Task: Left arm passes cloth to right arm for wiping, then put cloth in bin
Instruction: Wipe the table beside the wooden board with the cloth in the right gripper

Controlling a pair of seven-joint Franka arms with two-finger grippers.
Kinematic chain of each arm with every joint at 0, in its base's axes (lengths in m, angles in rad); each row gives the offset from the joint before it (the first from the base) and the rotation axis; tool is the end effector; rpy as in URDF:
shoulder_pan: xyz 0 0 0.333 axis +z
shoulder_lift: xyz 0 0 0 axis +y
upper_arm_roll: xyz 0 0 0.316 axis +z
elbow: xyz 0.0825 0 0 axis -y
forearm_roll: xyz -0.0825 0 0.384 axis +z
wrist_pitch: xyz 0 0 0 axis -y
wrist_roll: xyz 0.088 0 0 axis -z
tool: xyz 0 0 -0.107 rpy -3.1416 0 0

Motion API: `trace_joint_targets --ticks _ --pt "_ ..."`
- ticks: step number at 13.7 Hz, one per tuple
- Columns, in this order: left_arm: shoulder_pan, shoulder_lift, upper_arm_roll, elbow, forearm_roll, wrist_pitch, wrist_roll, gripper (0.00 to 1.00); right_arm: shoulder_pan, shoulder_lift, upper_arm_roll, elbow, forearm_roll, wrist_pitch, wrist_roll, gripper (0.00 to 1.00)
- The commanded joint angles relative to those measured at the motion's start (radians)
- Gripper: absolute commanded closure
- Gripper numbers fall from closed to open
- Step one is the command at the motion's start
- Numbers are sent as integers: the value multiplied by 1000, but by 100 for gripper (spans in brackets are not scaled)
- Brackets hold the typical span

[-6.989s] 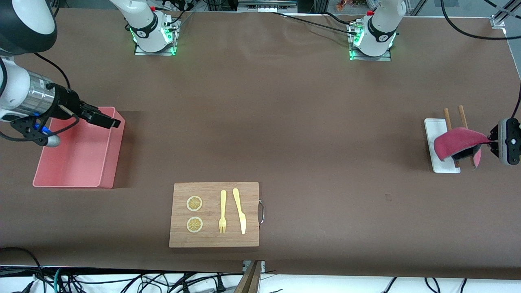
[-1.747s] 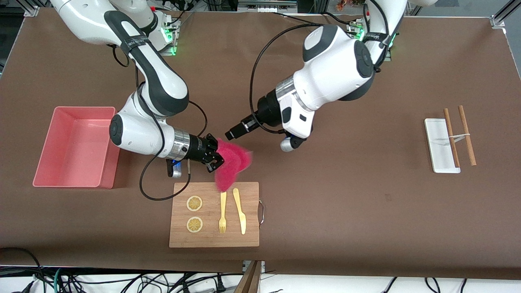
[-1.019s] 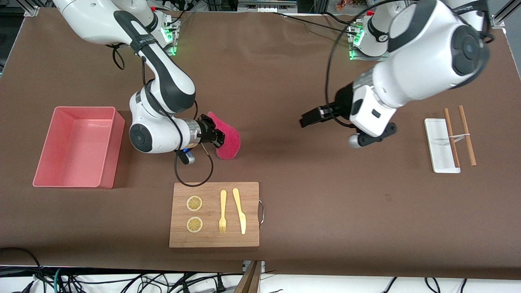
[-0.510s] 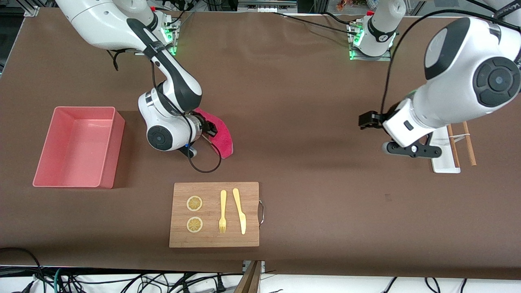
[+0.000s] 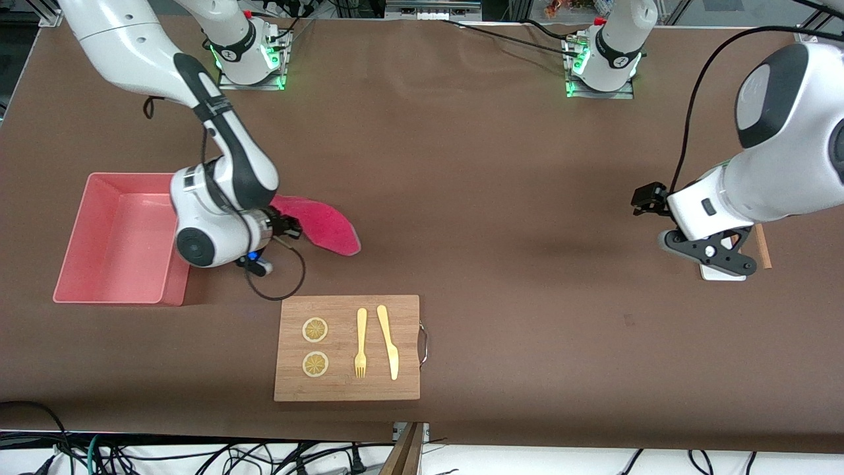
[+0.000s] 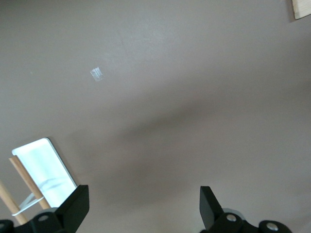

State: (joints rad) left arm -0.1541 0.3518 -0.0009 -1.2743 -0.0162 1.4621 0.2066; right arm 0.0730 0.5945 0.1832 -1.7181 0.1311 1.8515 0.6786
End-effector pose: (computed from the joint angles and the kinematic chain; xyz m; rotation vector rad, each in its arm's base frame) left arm 0.6357 -0.1011 0.5424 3.0596 -0.5599 -0.2549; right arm 0.5963 0.1589 0.2219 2.9449 -0.7446 -0.7829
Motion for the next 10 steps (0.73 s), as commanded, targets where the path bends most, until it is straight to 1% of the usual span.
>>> trace_joint_targets --ticks 1,2,3,4,5,7,9,10 --pt "14 -173 10 -149 19 20 34 0 -2 -33 -62 -9 -51 -23 -140 100" --pt "43 -245 10 -234 13 47 46 0 -7 -36 -82 -9 -77 -23 -190 100" --pt "71 -320 9 -354 -5 88 45 0 -12 -38 -105 -8 -88 -23 -239 100" --pt "85 -382 10 -440 -14 137 47 0 -15 -44 -125 -6 -91 -23 -292 100" --pt "88 -408 12 -470 4 150 40 0 -16 -45 -139 5 -93 -23 -330 100" --pt "87 -396 9 -464 92 144 36 0 -16 -45 -149 28 -99 -25 -341 100" --pt "87 -358 5 -416 87 144 34 0 -13 -42 -142 49 -149 -23 -332 100" --pt "85 -352 2 -407 84 144 31 0 -9 -39 -136 49 -148 -23 -315 100"
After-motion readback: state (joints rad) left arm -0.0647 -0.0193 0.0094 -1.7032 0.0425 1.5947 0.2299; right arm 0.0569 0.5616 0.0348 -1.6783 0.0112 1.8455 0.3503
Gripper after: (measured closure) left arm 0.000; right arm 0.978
